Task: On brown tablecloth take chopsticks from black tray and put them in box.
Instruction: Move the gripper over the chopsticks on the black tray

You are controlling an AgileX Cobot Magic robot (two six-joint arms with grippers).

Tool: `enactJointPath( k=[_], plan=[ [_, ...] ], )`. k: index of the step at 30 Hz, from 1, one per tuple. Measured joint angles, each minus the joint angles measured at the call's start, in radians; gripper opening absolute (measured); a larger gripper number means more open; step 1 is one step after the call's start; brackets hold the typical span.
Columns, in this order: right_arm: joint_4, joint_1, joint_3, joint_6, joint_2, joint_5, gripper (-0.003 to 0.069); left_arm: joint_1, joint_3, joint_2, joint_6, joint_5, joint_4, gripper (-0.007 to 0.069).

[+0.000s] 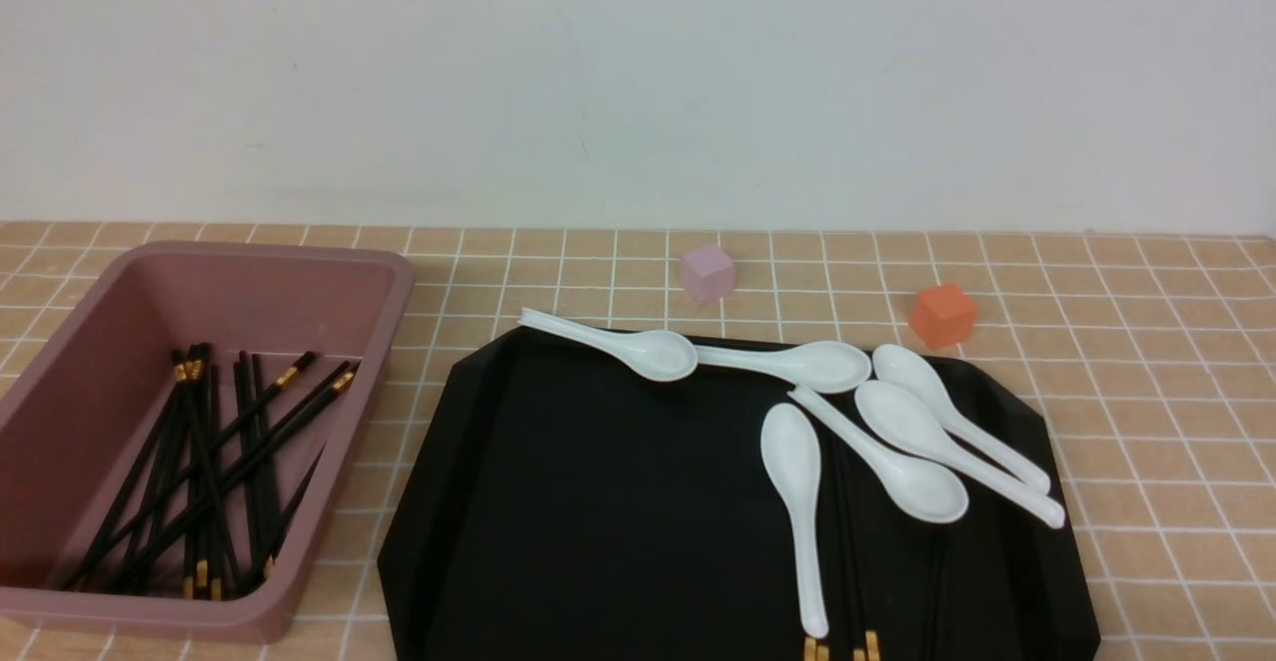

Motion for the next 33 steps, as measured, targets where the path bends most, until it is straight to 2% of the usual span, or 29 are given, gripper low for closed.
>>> enactJointPath(
  k=[8,14,17,22,25,28,33],
  plan=[
    [-0.046,0.000,0.000,0.000,0.000,0.000,0.0240,0.000,0.000,0.000,0.000,0.000,0.000,0.0239],
    [-0.029,0.000,0.000,0.011,0.000,-0.007,0.0240,0.000,0.000,0.000,0.000,0.000,0.000,0.0239],
    [0.084,0.000,0.003,0.084,0.000,-0.037,0.0240,0.000,0.000,0.000,0.000,0.000,0.000,0.0239],
    [0.435,0.000,0.007,0.299,0.000,-0.130,0.0240,0.000,0.000,0.000,0.000,0.000,0.000,0.0239],
    [0.562,0.000,0.007,0.349,0.000,-0.181,0.0240,0.000,0.000,0.000,0.000,0.000,0.000,0.0239],
    [0.638,0.000,0.007,0.358,0.000,-0.222,0.0240,0.000,0.000,0.000,0.000,0.000,0.000,0.0239],
    [0.667,0.000,0.007,0.362,0.000,-0.252,0.0225,0.000,0.000,0.000,0.000,0.000,0.000,0.0239]
  ],
)
